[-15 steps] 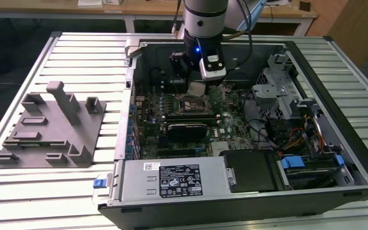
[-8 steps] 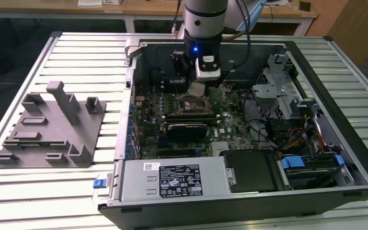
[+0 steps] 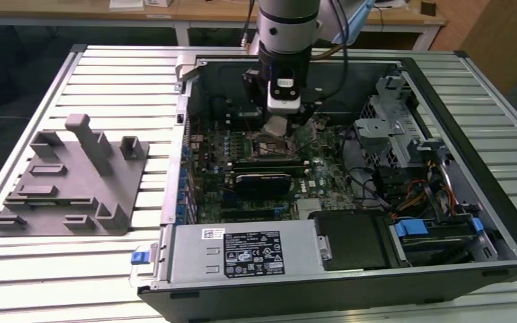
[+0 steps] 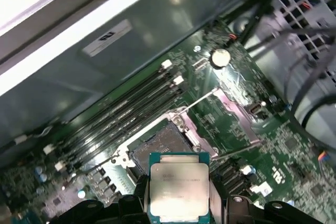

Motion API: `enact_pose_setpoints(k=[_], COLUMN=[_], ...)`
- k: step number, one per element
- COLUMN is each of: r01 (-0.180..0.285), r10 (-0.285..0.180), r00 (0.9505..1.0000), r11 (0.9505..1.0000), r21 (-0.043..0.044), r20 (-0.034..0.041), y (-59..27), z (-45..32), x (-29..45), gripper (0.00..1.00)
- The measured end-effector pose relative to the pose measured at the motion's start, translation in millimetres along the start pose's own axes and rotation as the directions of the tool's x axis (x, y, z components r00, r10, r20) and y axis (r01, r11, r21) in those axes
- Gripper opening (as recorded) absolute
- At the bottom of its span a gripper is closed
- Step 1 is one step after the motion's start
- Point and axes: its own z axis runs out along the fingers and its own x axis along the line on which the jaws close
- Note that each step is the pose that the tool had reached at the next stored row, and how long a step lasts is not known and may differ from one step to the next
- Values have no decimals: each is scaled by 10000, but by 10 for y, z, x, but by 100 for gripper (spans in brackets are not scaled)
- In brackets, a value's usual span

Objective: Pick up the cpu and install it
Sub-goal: 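Place the cpu into insertion slot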

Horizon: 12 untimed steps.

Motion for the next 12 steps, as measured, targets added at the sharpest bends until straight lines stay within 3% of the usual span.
enact_pose_setpoints(k=[3,6,9,12], r01=[-538,-1086,-1620,-2165], r10=[538,1085,1620,2165], r00=[9985,9941,9868,9762], r11=[9986,9941,9868,9763], r21=[7,13,17,19], r20=[28,57,86,116], y=[0,0,-1,-1], z=[3,5,8,12], x=[0,0,0,0], gripper=[54,54,54,54])
